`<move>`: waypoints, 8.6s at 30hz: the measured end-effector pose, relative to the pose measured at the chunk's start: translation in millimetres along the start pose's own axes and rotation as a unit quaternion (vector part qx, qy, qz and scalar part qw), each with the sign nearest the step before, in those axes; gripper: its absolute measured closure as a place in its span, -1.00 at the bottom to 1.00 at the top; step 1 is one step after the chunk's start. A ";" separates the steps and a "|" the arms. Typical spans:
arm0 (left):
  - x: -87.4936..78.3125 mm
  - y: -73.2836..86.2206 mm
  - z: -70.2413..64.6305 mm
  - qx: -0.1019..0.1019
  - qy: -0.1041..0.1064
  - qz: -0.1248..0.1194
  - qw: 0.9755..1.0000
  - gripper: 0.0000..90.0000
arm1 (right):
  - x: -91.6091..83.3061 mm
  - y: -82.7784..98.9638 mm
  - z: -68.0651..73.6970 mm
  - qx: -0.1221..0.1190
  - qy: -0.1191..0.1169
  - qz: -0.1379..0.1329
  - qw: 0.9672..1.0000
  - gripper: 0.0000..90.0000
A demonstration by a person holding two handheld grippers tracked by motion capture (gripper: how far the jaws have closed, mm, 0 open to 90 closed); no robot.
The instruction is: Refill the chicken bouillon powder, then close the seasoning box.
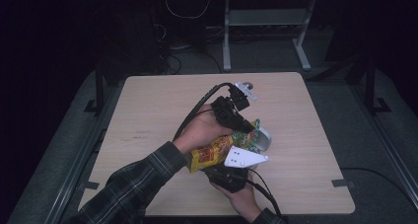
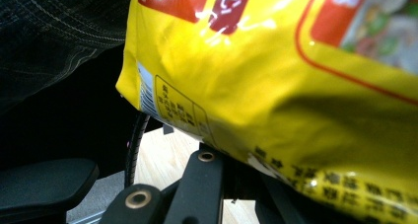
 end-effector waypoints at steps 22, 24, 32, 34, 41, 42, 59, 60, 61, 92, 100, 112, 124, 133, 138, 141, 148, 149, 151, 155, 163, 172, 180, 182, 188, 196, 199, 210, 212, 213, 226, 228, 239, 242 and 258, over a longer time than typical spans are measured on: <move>-0.2 -0.5 -0.5 0.004 -0.004 0.001 1.000 1.00 | -0.5 -0.5 0.2 0.003 -0.001 0.000 1.000 1.00; -0.4 -0.3 -0.6 0.003 -0.005 0.001 1.000 1.00 | -0.4 -0.6 0.3 0.003 -0.001 0.000 1.000 1.00; -0.5 -0.4 -0.1 -0.001 -0.005 0.001 1.000 1.00 | -0.3 -0.6 -0.3 0.003 -0.004 0.000 1.000 1.00; -2.0 -1.7 -0.4 0.006 -0.007 0.000 1.000 1.00 | -0.5 -1.1 -0.2 0.002 -0.004 0.000 1.000 1.00; -3.0 -0.3 0.3 0.004 -0.004 -0.007 1.000 1.00 | -0.4 0.0 -0.6 0.001 -0.005 0.003 1.000 1.00; -3.3 0.1 0.5 0.001 -0.004 -0.007 1.000 1.00 | -0.1 0.4 -0.7 0.001 -0.005 0.003 1.000 1.00; -13.1 6.3 1.1 -0.008 0.005 -0.030 1.000 1.00 | 4.5 6.8 -3.8 0.008 -0.014 0.018 1.000 1.00; -14.6 6.9 1.3 -0.010 0.006 -0.031 0.999 1.00 | 4.9 6.9 -3.7 0.009 -0.015 0.019 1.000 1.00; -16.0 7.7 1.7 -0.011 0.007 -0.034 0.999 1.00 | 5.2 7.2 -3.7 0.009 -0.015 0.020 1.000 1.00; -61.2 38.0 16.3 -0.036 0.048 -0.113 0.992 1.00 | 7.9 17.7 -16.8 0.036 -0.007 0.042 0.998 1.00; -83.0 48.7 26.4 -0.043 0.044 -0.145 0.987 1.00 | 6.7 18.9 -19.3 0.043 -0.001 0.045 0.998 1.00; -92.3 79.8 58.1 -0.097 0.008 -0.186 0.978 1.00 | 4.5 22.4 -22.4 0.044 0.012 0.063 0.997 1.00; -79.9 112.3 89.5 -0.143 -0.031 -0.203 0.968 1.00 | -3.4 18.4 -19.9 0.038 0.023 0.079 0.996 1.00; -63.2 132.6 105.0 -0.156 -0.050 -0.209 0.964 1.00 | -11.8 15.7 -18.5 0.042 0.027 0.093 0.994 1.00; -50.2 137.3 114.5 -0.153 -0.059 -0.221 0.961 1.00 | -19.8 13.4 -18.7 0.041 0.028 0.101 0.994 1.00; -46.0 137.9 116.2 -0.153 -0.064 -0.222 0.961 1.00 | -25.0 11.2 -18.8 0.040 0.028 0.107 0.993 1.00; -33.6 148.0 122.3 -0.150 -0.078 -0.211 0.963 0.99 | -34.8 7.9 -20.3 0.032 0.031 0.116 0.992 1.00; -33.4 150.4 122.8 -0.147 -0.081 -0.208 0.964 0.99 | -38.3 6.7 -20.8 0.036 0.032 0.118 0.992 1.00; -38.6 157.0 123.0 -0.151 -0.079 -0.216 0.961 0.99 | -40.8 6.1 -21.8 0.037 0.033 0.120 0.992 1.00; -47.1 164.4 122.0 -0.146 -0.081 -0.213 0.963 0.98 | -46.0 3.6 -23.7 0.036 0.034 0.122 0.991 1.00; -61.2 180.9 114.9 -0.141 -0.086 -0.214 0.963 0.98 | -56.1 -1.8 -26.9 0.038 0.035 0.126 0.991 1.00; -78.9 211.7 102.8 -0.143 -0.095 -0.225 0.959 0.98 | -72.8 -5.6 -32.3 0.036 0.045 0.133 0.989 1.00; -90.1 240.6 90.0 -0.139 -0.110 -0.230 0.957 0.98 | -87.6 -6.0 -38.6 0.034 0.056 0.142 0.988 1.00; -91.3 246.1 88.1 -0.141 -0.111 -0.232 0.956 0.98 | -90.4 -5.8 -39.7 0.034 0.059 0.144 0.987 1.00; -95.5 263.1 80.6 -0.143 -0.114 -0.228 0.956 0.97 | -100.2 -5.3 -42.8 0.031 0.063 0.148 0.987 1.00; -98.1 273.7 74.1 -0.146 -0.121 -0.225 0.956 0.92 | -114.9 -6.4 -44.7 0.031 0.071 0.144 0.986 1.00; -98.2 278.4 71.6 -0.145 -0.119 -0.216 0.958 0.81 | -123.1 -6.7 -44.6 0.031 0.074 0.141 0.987 1.00; -93.3 308.8 64.1 -0.165 -0.140 -0.175 0.960 0.10 | -146.5 -3.3 -45.8 0.028 0.092 0.139 0.986 1.00; -92.2 314.1 62.0 -0.168 -0.145 -0.171 0.960 0.00 | -151.7 -2.2 -45.6 0.031 0.097 0.138 0.985 1.00; -92.2 314.1 62.0 -0.168 -0.145 -0.171 0.960 -0.04 | -151.7 -2.2 -45.6 0.031 0.097 0.138 0.985 1.00; -67.9 328.3 54.7 -0.174 -0.174 -0.137 0.959 -0.57 | -191.1 5.6 -55.8 0.042 0.146 0.133 0.979 1.00; -65.0 328.8 55.2 -0.172 -0.176 -0.133 0.960 -0.61 | -195.0 6.1 -60.6 0.046 0.155 0.128 0.979 1.00; -58.6 330.5 55.7 -0.168 -0.180 -0.122 0.961 -0.79 | -198.5 0.5 -76.1 0.054 0.168 0.108 0.978 1.00; -56.5 330.2 54.7 -0.165 -0.178 -0.119 0.963 -0.86 | -193.4 -4.6 -79.6 0.050 0.169 0.104 0.979 1.00; -51.4 333.8 56.8 -0.168 -0.180 -0.104 0.964 -0.96 | -171.2 -11.9 -85.7 0.045 0.149 0.104 0.982 1.00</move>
Point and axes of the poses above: each handheld gripper's, and its own axes: x roughly forward along the jaws, y roughly out of its underside, z roughly to its left, the point moved 4 cm from there along x, roughly forward along the jaws, and after that the axes turned 14 degrees about -y, right-handed, at the moved point
